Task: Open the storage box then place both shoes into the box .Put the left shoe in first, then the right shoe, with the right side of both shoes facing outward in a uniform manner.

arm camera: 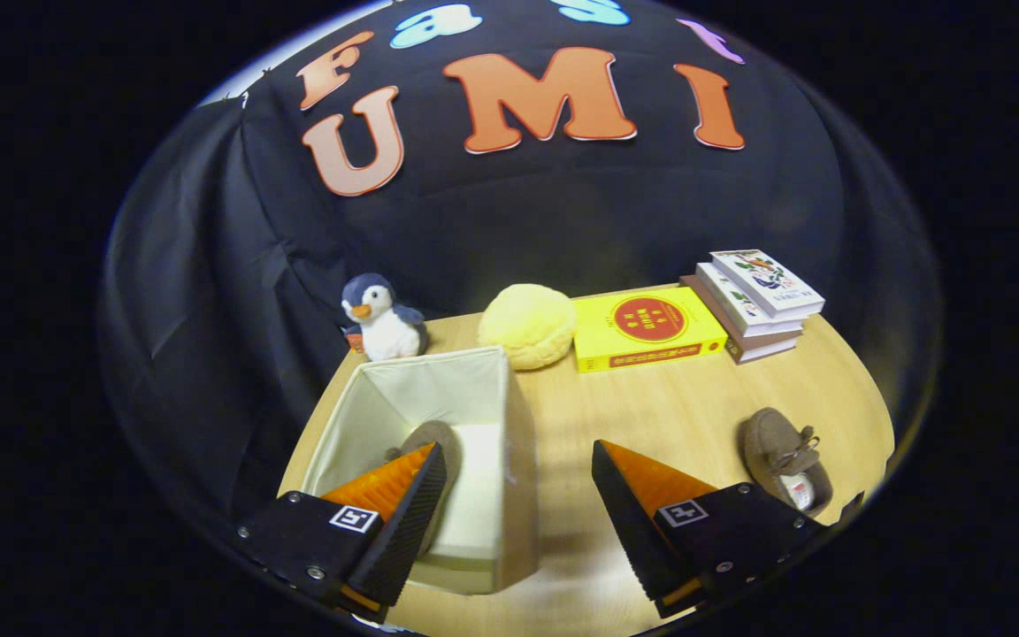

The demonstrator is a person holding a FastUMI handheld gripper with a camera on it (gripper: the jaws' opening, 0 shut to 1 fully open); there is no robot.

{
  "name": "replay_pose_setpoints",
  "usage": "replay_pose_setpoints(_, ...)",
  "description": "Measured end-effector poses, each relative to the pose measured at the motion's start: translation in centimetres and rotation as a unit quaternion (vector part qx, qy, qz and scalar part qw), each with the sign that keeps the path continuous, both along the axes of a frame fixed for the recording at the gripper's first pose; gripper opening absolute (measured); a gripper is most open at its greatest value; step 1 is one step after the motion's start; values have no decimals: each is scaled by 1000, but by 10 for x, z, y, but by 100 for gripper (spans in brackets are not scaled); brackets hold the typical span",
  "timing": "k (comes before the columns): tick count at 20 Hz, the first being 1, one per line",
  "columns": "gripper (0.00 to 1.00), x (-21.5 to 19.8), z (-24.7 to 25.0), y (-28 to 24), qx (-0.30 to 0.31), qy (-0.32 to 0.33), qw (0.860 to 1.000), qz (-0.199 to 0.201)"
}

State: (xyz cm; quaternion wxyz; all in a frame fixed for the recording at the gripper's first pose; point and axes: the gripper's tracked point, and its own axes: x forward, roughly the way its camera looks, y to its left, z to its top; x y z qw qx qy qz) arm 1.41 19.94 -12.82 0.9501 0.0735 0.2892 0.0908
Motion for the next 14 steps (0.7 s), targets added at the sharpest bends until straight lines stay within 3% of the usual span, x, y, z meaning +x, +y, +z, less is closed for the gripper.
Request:
replay_pose_setpoints(8, 99, 1, -8, -142, -17, -3, 997, -72)
replay_pose_setpoints(14, 99, -10, -28, -226, -33, 8, 995, -98)
